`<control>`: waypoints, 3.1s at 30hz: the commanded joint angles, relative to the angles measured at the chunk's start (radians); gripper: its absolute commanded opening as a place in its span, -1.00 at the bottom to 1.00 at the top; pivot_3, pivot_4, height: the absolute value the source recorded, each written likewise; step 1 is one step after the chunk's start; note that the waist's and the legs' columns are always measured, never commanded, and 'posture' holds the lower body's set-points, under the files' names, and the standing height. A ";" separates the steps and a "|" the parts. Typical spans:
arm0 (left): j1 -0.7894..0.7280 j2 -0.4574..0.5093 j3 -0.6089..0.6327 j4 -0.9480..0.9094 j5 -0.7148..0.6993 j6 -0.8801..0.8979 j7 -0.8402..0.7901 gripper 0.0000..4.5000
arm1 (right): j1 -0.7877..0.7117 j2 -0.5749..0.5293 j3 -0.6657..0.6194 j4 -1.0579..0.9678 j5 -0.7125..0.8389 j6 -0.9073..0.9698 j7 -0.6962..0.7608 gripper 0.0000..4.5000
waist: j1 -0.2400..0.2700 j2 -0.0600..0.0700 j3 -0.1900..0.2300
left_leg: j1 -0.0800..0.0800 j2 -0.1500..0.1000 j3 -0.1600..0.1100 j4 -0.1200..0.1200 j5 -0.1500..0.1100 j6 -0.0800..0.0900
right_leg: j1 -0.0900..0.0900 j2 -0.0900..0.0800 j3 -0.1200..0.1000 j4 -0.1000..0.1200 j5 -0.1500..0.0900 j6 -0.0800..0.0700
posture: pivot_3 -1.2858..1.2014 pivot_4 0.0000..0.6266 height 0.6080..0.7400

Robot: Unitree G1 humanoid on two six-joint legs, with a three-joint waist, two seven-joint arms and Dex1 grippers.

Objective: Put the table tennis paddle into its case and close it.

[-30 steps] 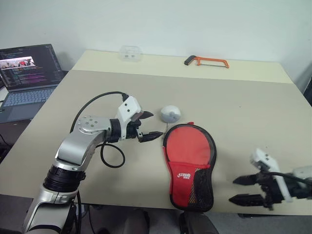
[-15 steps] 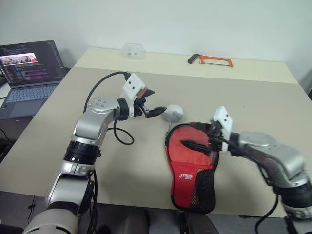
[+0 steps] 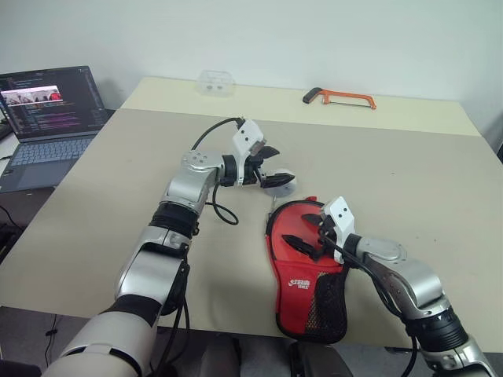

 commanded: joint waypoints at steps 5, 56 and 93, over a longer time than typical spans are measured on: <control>-0.043 -0.005 -0.085 0.152 0.154 -0.162 0.015 1.00 | 0.014 0.037 0.036 0.025 -0.031 0.034 0.003 0.98 | 0.000 0.000 -0.001 | 0.001 0.000 0.000 0.000 -0.001 0.002 | 0.001 0.000 -0.001 0.001 0.000 0.000 | 0.03 -0.52 1.00; -0.401 -0.471 -0.180 0.683 0.640 -0.372 1.011 -0.70 | 0.056 0.062 0.168 -0.034 -0.182 0.248 -0.058 1.00 | 0.008 0.002 -0.018 | 0.011 -0.005 -0.002 -0.001 -0.002 0.004 | 0.013 -0.002 -0.003 -0.001 0.000 0.000 | 0.03 -0.52 1.00; -0.265 -0.554 -0.341 0.652 0.731 -0.650 0.461 0.98 | -0.022 0.101 0.178 0.092 -0.243 0.170 0.007 1.00 | -0.011 0.011 -0.043 | 0.029 -0.008 -0.003 -0.005 -0.003 0.005 | 0.032 -0.002 -0.003 -0.006 -0.004 0.004 | 0.03 -0.52 1.00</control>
